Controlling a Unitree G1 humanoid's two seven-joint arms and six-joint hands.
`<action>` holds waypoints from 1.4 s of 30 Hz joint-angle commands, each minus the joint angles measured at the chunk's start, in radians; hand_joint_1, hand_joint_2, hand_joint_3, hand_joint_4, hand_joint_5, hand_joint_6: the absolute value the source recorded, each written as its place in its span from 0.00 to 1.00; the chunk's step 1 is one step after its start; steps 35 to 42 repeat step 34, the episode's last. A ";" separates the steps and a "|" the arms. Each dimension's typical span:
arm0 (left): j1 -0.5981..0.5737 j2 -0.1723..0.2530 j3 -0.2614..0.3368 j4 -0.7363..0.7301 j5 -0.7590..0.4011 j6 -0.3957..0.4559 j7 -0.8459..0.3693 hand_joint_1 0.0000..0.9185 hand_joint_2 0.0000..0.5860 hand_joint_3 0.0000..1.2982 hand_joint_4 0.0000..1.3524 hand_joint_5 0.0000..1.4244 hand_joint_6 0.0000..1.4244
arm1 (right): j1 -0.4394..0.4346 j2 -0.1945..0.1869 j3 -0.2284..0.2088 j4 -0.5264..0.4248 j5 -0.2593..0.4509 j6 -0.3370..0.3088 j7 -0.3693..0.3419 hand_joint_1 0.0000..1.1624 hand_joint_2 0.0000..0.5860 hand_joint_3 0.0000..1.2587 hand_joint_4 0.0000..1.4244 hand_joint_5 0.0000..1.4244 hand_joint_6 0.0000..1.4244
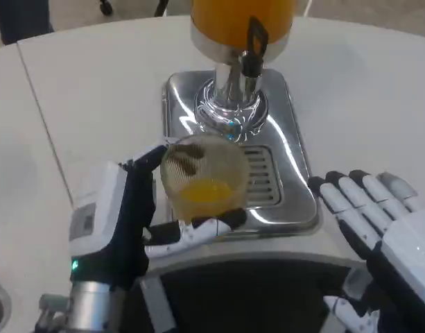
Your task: Grasp the cup under the faucet to collect the drink, then remove the cup.
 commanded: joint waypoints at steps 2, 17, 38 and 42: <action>0.105 -0.002 0.020 -0.125 -0.045 -0.045 -0.062 0.70 0.05 0.87 0.86 1.00 1.00 | 0.033 0.022 -0.014 -0.005 0.015 -0.010 -0.022 0.20 0.92 0.00 0.00 0.00 0.00; 0.360 -0.039 0.009 -0.355 -0.011 -0.080 -0.124 0.71 0.05 0.87 0.86 1.00 1.00 | -0.002 0.021 -0.012 -0.007 0.031 -0.008 0.019 0.19 0.95 0.00 0.00 0.00 0.00; 0.436 -0.079 0.030 -0.412 0.008 -0.079 -0.147 0.71 0.05 0.87 0.86 1.00 1.00 | -0.034 0.034 0.030 0.025 0.009 0.010 0.011 0.19 0.96 0.00 0.00 0.00 0.01; 0.436 -0.079 0.030 -0.412 0.008 -0.079 -0.147 0.71 0.05 0.87 0.86 1.00 1.00 | -0.034 0.034 0.030 0.025 0.009 0.010 0.011 0.19 0.96 0.00 0.00 0.00 0.01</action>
